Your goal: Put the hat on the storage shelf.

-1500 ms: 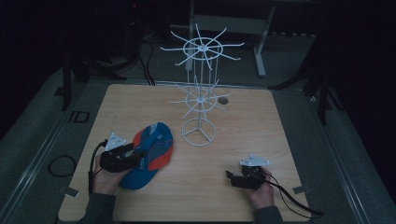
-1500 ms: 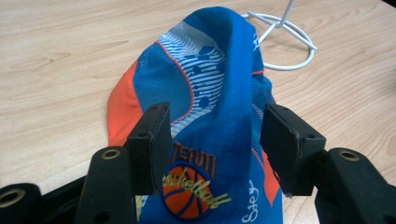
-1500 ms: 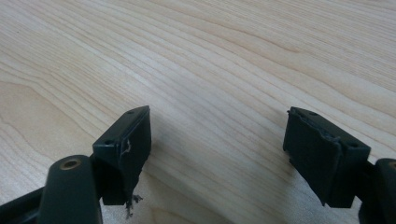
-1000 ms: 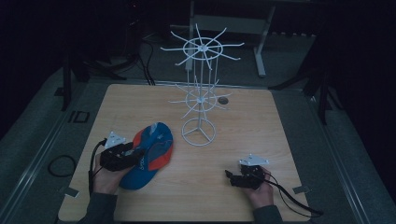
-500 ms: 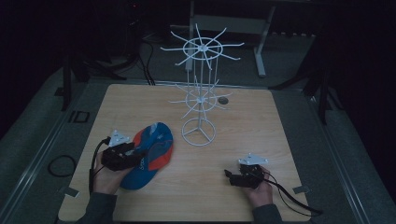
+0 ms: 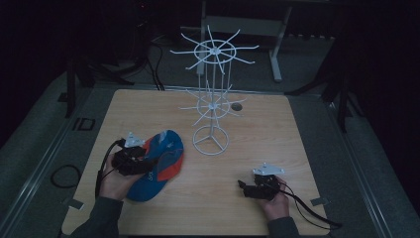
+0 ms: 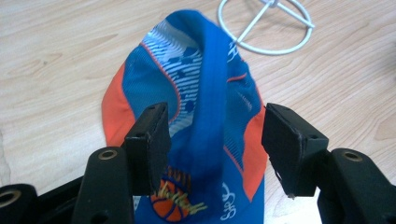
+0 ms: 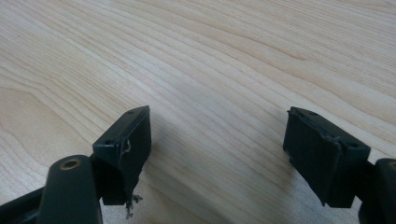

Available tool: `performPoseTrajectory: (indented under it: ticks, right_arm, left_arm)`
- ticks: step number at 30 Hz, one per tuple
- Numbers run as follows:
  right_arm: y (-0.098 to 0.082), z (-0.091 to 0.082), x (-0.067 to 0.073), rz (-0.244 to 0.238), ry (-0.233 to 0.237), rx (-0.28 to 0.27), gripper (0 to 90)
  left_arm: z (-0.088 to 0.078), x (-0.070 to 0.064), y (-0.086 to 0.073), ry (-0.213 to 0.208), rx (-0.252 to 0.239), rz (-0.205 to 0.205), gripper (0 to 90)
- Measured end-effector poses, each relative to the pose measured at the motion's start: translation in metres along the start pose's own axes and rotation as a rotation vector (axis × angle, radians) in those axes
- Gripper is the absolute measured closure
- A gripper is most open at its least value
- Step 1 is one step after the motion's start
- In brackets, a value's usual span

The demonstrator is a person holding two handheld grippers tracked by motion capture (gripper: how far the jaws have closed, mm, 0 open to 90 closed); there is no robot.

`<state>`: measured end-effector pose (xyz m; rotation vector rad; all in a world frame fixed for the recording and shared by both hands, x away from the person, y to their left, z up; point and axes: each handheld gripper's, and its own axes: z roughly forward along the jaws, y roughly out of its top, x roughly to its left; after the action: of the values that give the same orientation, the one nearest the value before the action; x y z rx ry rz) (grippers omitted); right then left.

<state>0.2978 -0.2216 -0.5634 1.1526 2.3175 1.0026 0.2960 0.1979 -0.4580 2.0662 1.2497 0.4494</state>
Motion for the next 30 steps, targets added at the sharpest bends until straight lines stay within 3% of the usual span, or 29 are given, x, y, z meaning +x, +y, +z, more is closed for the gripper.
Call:
performPoseTrajectory:
  ticks: [10, 23, 30]
  right_arm:
    - [0.000, 0.000, 0.000, -0.003, 0.000, -0.001, 23.3]
    - [0.000, 0.000, 0.000, -0.003, 0.002, -0.001, 23.2]
    - [0.000, 0.000, 0.000, -0.003, 0.002, -0.001, 23.2]
  left_arm:
    - [0.007, -0.004, 0.022, -0.021, 0.015, 0.003, 39.0]
    - [0.034, -0.001, 0.029, -0.009, 0.061, -0.031, 39.9]
    - [0.049, 0.000, 0.033, 0.005, 0.115, -0.022, 40.1]
